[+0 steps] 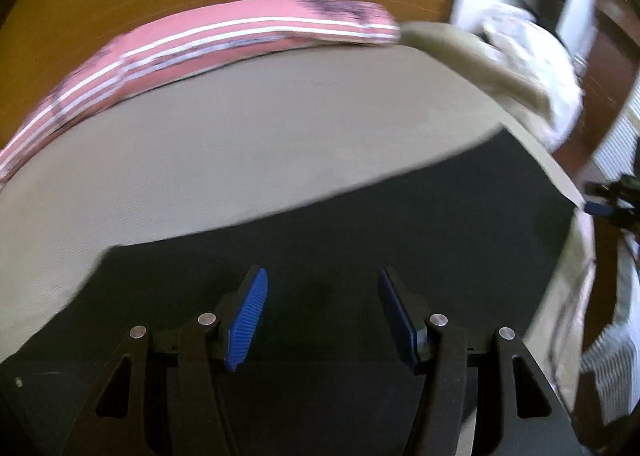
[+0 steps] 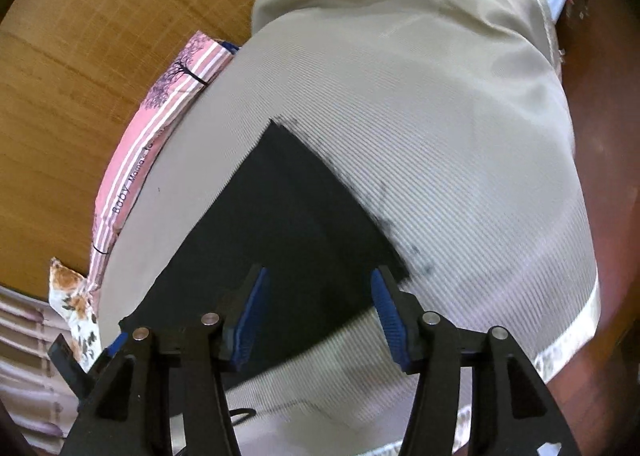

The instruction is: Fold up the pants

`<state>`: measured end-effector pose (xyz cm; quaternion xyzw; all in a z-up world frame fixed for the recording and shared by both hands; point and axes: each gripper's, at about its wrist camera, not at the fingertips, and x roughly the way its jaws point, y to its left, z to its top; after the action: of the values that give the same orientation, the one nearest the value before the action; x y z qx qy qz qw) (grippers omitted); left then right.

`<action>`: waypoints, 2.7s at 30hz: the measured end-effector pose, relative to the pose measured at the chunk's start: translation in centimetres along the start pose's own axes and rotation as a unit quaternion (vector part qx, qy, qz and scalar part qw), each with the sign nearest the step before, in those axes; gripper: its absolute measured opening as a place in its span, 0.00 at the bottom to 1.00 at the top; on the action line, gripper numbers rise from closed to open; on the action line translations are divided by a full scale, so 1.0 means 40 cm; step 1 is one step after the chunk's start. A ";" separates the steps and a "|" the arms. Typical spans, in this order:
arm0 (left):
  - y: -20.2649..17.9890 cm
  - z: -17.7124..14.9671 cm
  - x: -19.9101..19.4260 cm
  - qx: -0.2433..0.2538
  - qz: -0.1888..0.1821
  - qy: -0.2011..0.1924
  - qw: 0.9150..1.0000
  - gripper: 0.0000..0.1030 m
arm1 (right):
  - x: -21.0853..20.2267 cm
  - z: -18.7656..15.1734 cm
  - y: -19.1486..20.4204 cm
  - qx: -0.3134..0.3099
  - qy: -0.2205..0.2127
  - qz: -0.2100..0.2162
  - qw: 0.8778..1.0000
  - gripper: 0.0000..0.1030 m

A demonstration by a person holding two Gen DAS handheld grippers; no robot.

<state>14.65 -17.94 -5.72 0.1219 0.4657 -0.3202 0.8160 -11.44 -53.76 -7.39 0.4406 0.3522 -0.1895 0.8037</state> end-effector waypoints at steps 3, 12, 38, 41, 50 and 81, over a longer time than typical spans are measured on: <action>-0.087 -0.001 0.025 0.043 -0.015 0.008 0.999 0.57 | -0.002 -0.020 -0.035 0.022 0.001 0.007 1.000 0.50; -0.233 -0.035 0.080 0.074 -0.077 0.047 0.993 0.57 | 0.034 -0.035 -0.113 0.068 -0.002 0.053 0.996 0.49; 0.208 -0.141 -0.207 -0.195 -0.018 -0.053 0.979 0.60 | 0.143 -0.082 0.449 -0.077 0.070 0.206 0.973 0.09; 0.258 -0.193 -0.248 -0.223 -0.008 -0.060 0.973 0.60 | 0.195 -0.163 0.595 -0.125 0.115 0.230 0.958 0.08; 0.334 -0.326 -0.292 -0.282 -0.046 -0.053 0.957 0.60 | 0.354 -0.538 0.815 -0.281 0.262 0.211 0.899 0.08; 0.326 -0.343 -0.141 -0.401 -0.211 0.080 0.888 0.60 | 0.225 -0.420 0.587 -0.196 0.166 0.179 0.950 0.47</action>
<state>11.54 1.18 -9.65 -0.2915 0.6330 -0.2598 0.6685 2.41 -26.88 -6.60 0.3554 0.4256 0.1063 0.8254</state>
